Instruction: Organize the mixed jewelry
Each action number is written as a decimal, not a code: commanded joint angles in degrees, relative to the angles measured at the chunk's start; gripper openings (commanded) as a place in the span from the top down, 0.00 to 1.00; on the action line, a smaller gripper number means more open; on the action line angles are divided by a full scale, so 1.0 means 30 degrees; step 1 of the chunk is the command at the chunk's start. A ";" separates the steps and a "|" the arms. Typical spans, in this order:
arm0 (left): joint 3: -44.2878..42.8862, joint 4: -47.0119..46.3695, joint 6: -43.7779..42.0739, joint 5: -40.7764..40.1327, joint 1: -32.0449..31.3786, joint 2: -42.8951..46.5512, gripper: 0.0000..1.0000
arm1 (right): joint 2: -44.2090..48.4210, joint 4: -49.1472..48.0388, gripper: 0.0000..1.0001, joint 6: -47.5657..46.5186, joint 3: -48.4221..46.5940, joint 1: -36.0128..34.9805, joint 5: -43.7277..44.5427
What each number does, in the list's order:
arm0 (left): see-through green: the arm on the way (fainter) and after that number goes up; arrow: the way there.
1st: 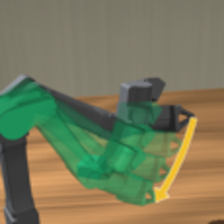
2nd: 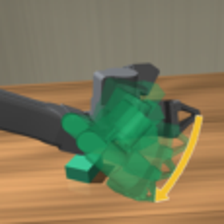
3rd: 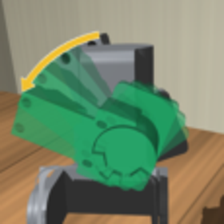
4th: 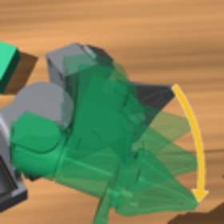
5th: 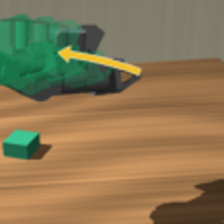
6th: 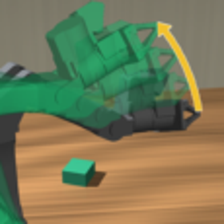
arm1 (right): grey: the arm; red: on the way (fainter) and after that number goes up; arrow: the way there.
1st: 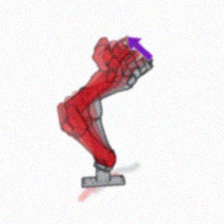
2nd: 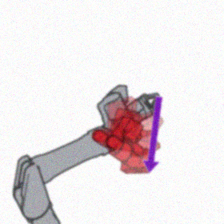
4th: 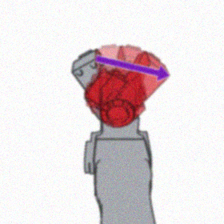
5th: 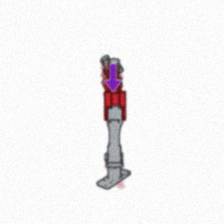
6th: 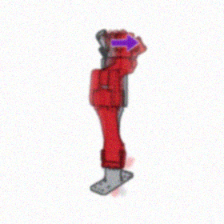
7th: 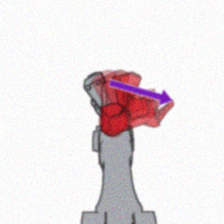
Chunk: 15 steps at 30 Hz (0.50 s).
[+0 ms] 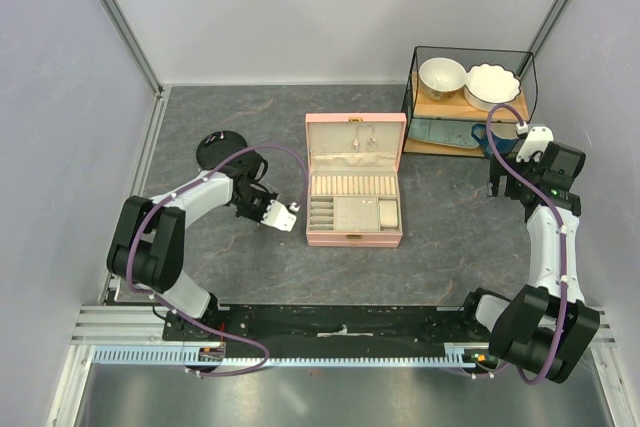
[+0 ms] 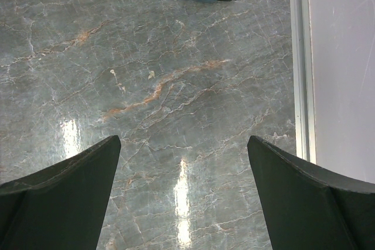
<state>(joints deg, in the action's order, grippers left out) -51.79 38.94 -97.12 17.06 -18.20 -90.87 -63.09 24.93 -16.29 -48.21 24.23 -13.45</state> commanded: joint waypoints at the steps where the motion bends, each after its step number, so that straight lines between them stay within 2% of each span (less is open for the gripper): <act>1: -0.0198 -0.0470 0.0733 0.0671 -0.0087 -0.0032 0.80 | 0.0259 -0.0428 0.02 -0.0076 0.0131 0.0098 -0.0086; 15: 0.0505 -0.0645 0.1436 -0.0471 -0.0029 0.0554 0.81 | 0.0171 -0.0400 0.02 -0.0076 0.0131 0.0098 -0.0115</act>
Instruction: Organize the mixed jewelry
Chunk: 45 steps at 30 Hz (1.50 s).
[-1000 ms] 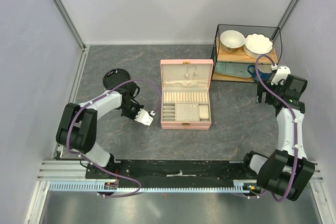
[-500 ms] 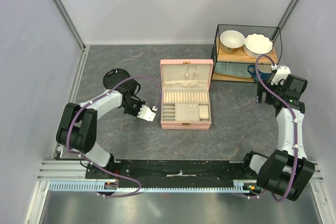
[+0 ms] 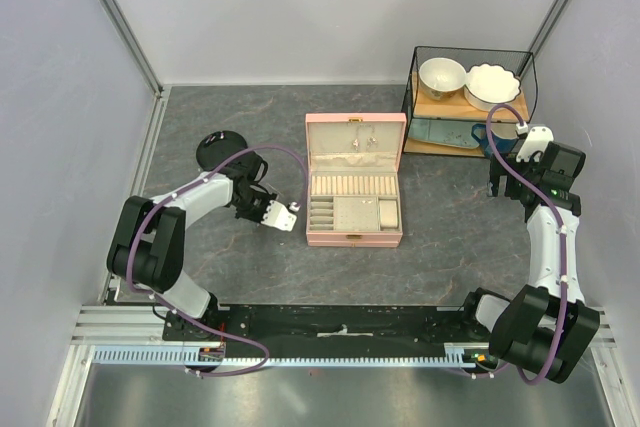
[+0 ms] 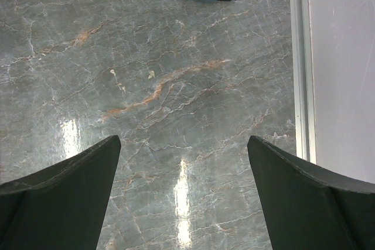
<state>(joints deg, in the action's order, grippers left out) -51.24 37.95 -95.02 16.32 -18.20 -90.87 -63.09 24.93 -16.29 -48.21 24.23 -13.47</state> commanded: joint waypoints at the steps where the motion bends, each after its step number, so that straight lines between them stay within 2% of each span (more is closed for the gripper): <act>1: 0.0497 -0.0376 0.0766 -0.0282 -0.0028 0.0583 0.81 | 0.0171 -0.0428 0.02 -0.0076 0.0131 0.0098 -0.0108; 14: 0.0616 -0.0757 0.1644 0.0127 0.0089 0.0671 0.80 | 0.0229 -0.0399 0.02 -0.0076 0.0160 0.0098 -0.0137; 22: 0.0500 -0.2308 0.3870 0.0332 0.0118 0.1197 0.80 | 0.0171 -0.0370 0.02 -0.0105 0.0131 0.0098 -0.0167; 29: 0.0470 -0.2368 0.4691 0.0186 0.0177 0.1871 0.78 | 0.0317 -0.0370 0.02 -0.0135 0.0190 0.0098 -0.0167; 34: -0.0027 -0.2427 0.6650 0.0915 0.0730 0.2252 0.77 | 0.0551 0.0156 0.02 -0.0310 -0.0249 0.0069 -0.1626; 39: -0.1111 -0.1319 0.8704 0.2469 0.1931 0.2807 0.75 | 0.0815 0.1238 0.02 -0.0836 -0.1683 -0.0837 -0.2248; 45: 0.0000 -0.1138 0.8559 0.2091 0.2169 0.3249 0.73 | 0.0612 0.1418 0.02 -0.0721 -0.2681 -0.2128 -0.1573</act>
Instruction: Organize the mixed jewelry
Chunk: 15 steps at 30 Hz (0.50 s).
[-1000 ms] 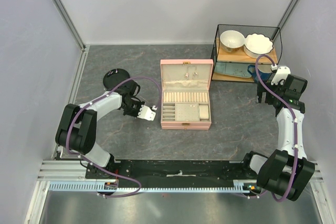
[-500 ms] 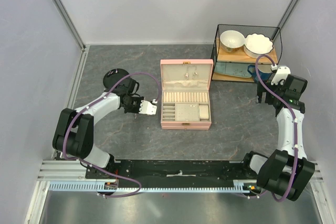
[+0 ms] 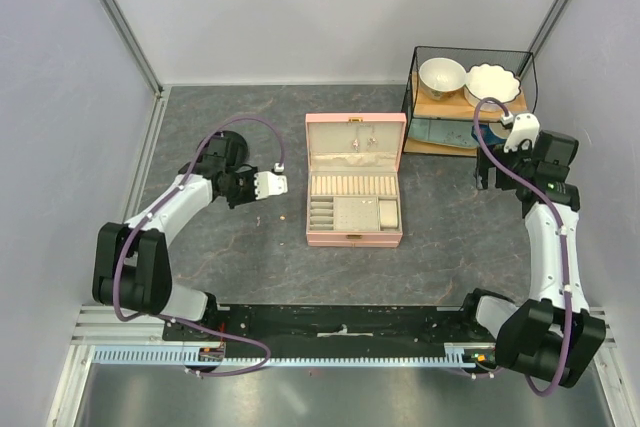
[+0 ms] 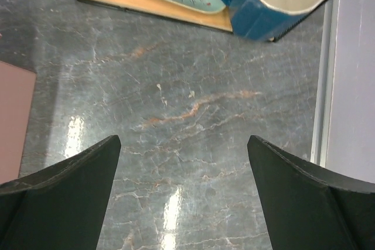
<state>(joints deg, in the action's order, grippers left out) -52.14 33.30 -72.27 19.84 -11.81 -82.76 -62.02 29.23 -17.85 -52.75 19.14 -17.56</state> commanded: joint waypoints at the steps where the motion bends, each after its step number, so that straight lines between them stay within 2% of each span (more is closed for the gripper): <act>1: 0.0416 0.0414 0.0975 0.0947 0.0012 0.0372 0.73 | 0.0224 -0.0018 0.02 -0.0059 -0.1224 -0.0547 -0.0239; 10: 0.0973 0.0121 0.1268 0.1357 0.0012 -0.0801 0.73 | 0.0487 0.0450 0.02 0.0382 -0.2481 -0.2597 0.0111; 15: 0.1090 -0.0083 0.1618 0.1709 -0.0221 -0.1211 0.72 | 0.0078 0.0831 0.02 0.0703 -0.3391 -0.4617 0.0551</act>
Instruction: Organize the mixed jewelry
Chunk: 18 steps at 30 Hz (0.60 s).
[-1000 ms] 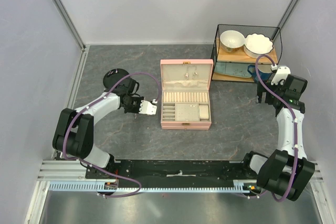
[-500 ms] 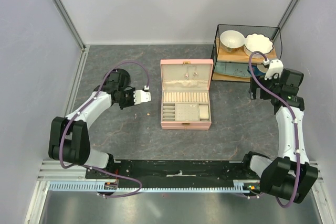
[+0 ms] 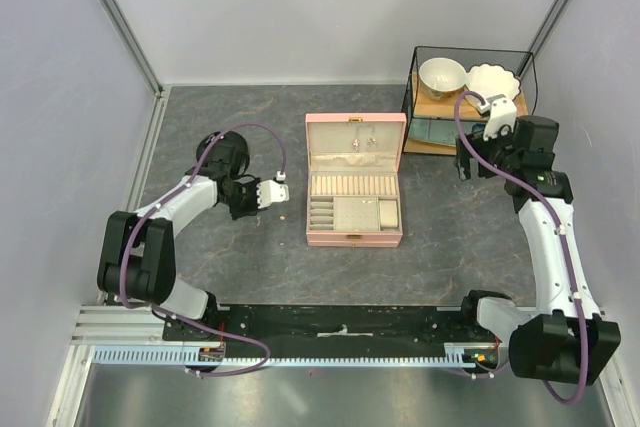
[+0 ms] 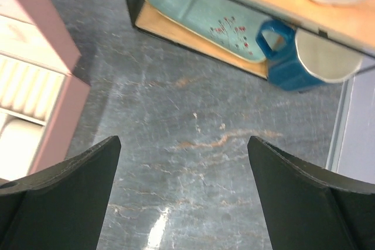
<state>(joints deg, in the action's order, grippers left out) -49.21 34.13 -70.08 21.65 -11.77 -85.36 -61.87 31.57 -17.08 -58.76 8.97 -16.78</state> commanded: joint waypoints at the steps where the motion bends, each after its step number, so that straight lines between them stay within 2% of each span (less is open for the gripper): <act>1: 0.0173 -0.0419 0.0891 0.1075 -0.0295 -0.0403 0.72 | -0.0061 0.0052 0.02 0.0479 -0.1563 -0.1523 0.0405; 8: 0.0232 -0.0654 0.0979 0.0987 -0.0442 -0.1018 0.72 | -0.0677 -0.0006 0.02 0.0713 -0.2063 -0.3925 0.1226; 18: 0.0261 -0.1181 0.0979 0.0694 -0.0501 -0.1603 0.72 | -0.1174 0.0228 0.02 0.0479 -0.2970 -0.5861 0.1929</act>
<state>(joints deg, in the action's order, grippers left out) -48.45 32.56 -68.86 22.65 -12.99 -88.77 -65.10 32.60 -15.84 -64.23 -6.90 -12.53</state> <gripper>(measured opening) 0.277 0.982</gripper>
